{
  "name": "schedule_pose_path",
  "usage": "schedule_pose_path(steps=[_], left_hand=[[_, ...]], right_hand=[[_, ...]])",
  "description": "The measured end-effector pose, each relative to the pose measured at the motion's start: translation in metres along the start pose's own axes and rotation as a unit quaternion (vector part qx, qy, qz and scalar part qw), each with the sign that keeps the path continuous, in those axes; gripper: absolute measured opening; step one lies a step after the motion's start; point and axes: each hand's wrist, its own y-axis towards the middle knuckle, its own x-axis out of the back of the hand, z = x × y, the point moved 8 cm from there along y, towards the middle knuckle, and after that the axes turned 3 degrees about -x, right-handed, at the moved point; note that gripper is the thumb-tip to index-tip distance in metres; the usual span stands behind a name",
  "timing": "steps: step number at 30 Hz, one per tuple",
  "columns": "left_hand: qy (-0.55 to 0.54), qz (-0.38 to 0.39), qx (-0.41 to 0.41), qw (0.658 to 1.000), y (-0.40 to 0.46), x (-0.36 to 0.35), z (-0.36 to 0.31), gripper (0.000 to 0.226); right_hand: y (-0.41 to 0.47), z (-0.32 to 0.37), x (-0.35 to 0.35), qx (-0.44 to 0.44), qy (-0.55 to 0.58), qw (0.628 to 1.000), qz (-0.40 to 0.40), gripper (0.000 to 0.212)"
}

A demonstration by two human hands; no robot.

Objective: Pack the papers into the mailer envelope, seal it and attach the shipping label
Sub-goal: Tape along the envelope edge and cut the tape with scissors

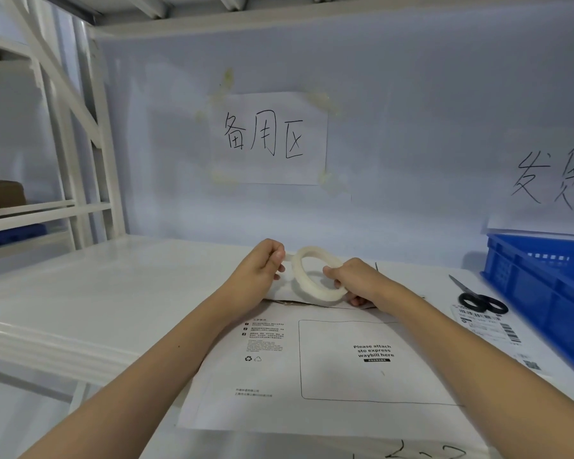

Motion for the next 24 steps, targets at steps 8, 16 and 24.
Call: schedule_pose_path(steps=[8, 16, 24], left_hand=[[-0.162, -0.004, 0.071, 0.984, -0.001, 0.0, -0.002, 0.015], [-0.121, -0.049, 0.066, 0.989, 0.0, 0.011, 0.003, 0.012], [-0.122, -0.074, 0.072, 0.987, 0.003, 0.021, 0.008, 0.015]], right_hand=[[-0.003, 0.001, -0.003, 0.002, 0.007, 1.0, 0.001, 0.03], [-0.005, 0.001, -0.004, 0.0, -0.012, 1.0, 0.002, 0.032], [-0.003, 0.001, -0.003, 0.025, 0.026, 0.999, 0.02, 0.027]])
